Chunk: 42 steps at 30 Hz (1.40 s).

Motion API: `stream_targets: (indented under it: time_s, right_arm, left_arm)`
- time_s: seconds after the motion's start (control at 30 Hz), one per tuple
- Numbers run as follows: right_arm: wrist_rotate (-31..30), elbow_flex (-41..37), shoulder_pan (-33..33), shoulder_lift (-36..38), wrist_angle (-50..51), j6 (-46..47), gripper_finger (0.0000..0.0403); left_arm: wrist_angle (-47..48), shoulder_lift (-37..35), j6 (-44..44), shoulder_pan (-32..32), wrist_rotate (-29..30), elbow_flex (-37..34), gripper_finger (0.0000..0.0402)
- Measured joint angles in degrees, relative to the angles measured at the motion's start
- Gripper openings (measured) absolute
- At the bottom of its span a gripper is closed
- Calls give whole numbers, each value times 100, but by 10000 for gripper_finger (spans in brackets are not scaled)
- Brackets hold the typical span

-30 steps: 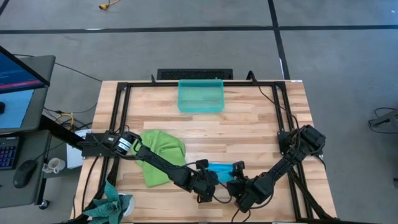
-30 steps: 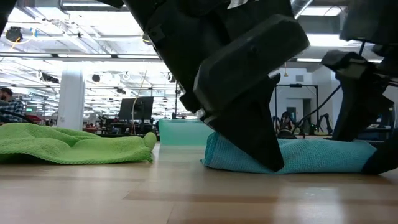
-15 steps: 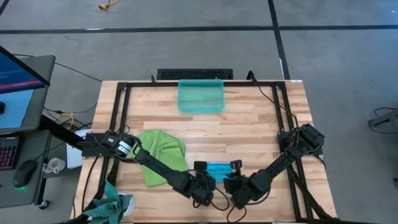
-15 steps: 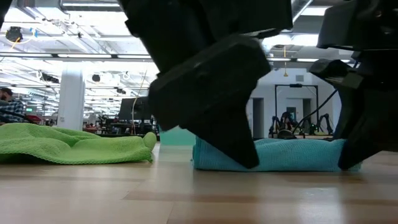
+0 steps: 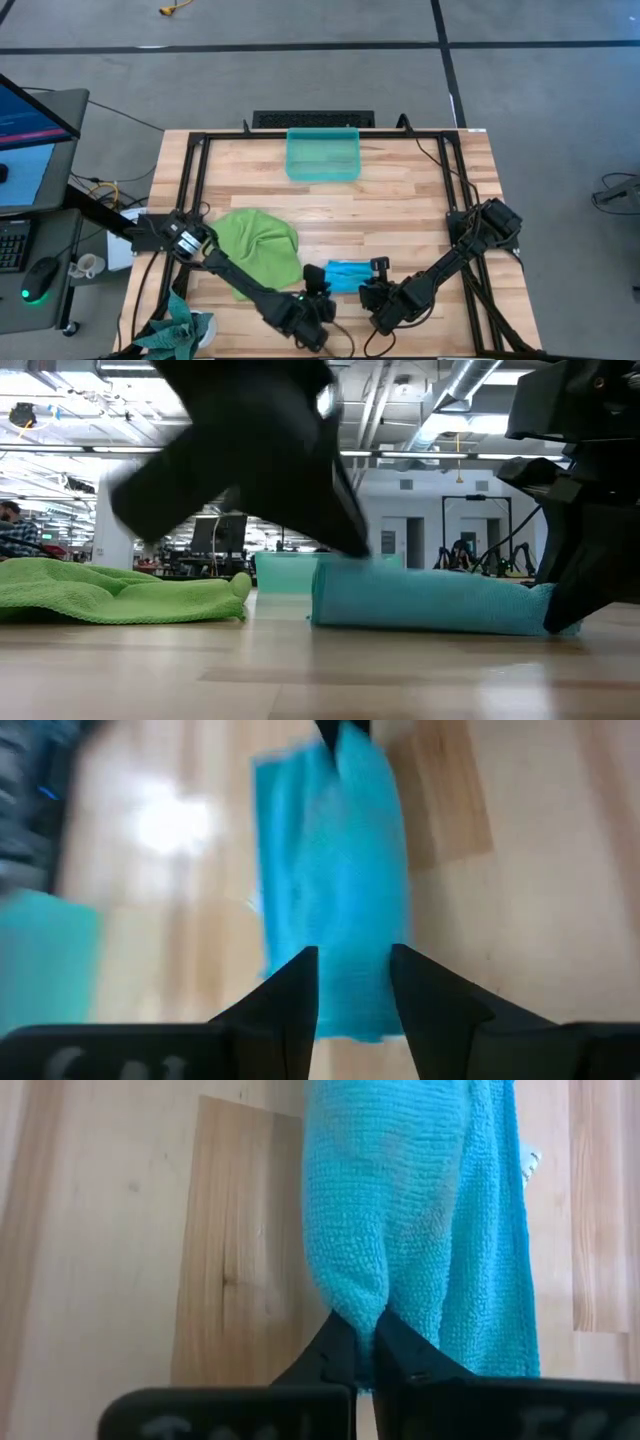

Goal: Roll microfiber towels into tight, uniform cylinder then place into a basket
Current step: Roll the blue microfiber cloth

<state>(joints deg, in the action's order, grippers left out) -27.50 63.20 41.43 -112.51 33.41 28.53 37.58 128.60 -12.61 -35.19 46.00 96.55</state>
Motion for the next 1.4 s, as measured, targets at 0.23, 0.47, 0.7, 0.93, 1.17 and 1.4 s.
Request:
stream_targets:
  time_s: [0.23, 0.47, 0.7, 0.93, 1.17, 1.4]
  right_arm:
    - [4, -7, 0, 2, -56, 7, 38]
    - [2, -9, 0, 2, -72, 9, 25]
    - [2, -11, 0, 2, -83, 10, 37]
    - [2, -11, 2, 2, -85, 9, 27]
    - [8, -7, 2, 2, -73, 42, 34]
    - [26, -4, -7, 2, -72, 55, 29]
  left_arm:
    - [79, -328, 332, -431, 549, 13, 120]
    - [37, -331, 295, -335, -246, -123, 124]
    - [-19, -289, 204, -40, -793, -126, 180]
    - [-127, -289, 148, 231, -1052, -125, 234]
    - [-311, -78, -159, 516, -1679, -215, 239]
    - [-107, 55, -870, 671, -1729, -210, 237]
